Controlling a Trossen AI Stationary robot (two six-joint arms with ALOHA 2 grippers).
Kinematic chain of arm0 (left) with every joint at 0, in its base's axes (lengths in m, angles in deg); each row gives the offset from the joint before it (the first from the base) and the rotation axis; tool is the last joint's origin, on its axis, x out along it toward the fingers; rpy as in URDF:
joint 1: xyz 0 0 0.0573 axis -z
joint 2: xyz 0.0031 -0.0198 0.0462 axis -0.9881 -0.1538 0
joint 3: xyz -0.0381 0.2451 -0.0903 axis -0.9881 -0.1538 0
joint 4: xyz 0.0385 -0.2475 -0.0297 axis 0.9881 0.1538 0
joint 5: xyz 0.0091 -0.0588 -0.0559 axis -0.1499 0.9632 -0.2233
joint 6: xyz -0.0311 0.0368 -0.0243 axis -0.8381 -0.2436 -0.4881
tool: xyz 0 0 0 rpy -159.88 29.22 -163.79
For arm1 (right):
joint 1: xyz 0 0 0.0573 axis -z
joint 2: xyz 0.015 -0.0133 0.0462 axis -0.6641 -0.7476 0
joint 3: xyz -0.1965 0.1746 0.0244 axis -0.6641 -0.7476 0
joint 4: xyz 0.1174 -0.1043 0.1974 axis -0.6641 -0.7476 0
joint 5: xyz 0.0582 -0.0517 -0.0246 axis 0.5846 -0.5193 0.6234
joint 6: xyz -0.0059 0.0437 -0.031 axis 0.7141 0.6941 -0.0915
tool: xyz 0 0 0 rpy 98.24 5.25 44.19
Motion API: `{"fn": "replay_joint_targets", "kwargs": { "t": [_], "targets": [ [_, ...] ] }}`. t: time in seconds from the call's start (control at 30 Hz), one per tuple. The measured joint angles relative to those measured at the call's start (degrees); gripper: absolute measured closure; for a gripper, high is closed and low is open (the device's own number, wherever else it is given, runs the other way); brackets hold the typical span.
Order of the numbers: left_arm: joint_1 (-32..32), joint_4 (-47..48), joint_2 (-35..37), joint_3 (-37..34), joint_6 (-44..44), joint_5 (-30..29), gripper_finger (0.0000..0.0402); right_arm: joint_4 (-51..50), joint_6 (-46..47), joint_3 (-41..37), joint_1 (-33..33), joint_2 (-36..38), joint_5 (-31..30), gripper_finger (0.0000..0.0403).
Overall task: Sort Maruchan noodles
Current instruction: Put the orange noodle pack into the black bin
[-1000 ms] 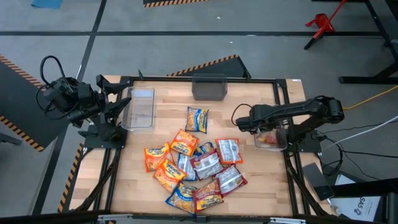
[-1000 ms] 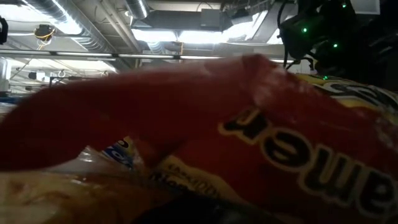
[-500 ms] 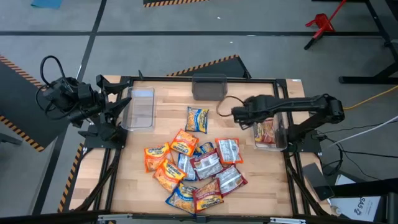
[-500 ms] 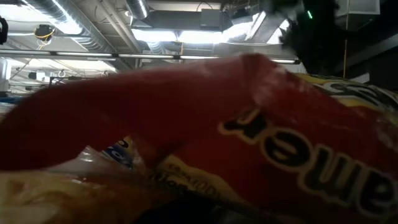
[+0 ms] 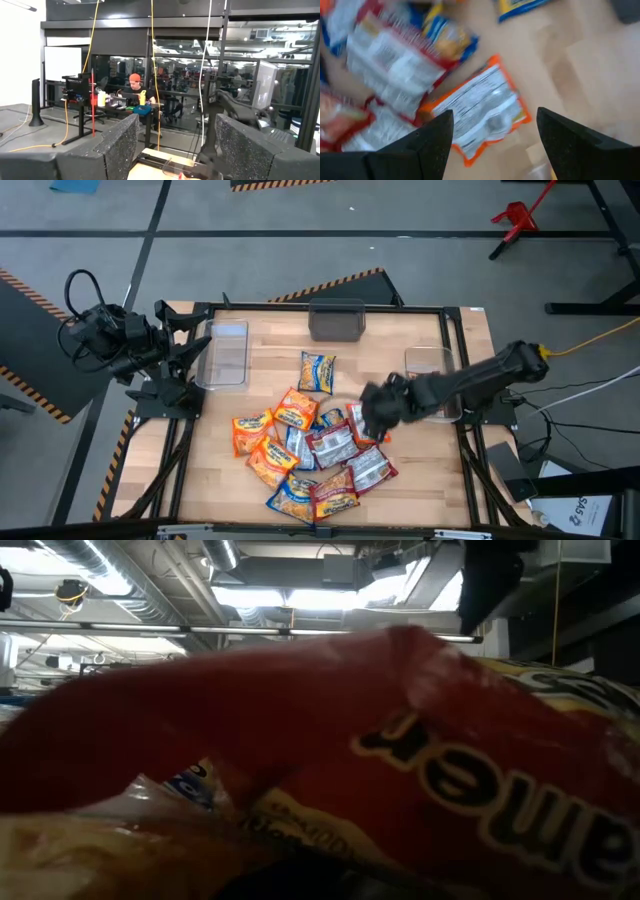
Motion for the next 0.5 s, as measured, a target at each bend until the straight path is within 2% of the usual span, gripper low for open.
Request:
{"fn": "replay_joint_targets", "kwargs": {
  "t": [0.23, 0.5],
  "targets": [
    [0.0, 0.01, 0.01, 0.0, 0.0, 0.02, 0.0143, 3.63, -1.27, -0.7, -5.6, -7.66, 0.31, 0.0113],
    [0.0, 0.01, 0.02, 0.0, 0.0, 0.02, 0.0143, 3.32, -1.45, -0.7, -6.55, -14.66, 1.34, 0.0019]
  ]
}}
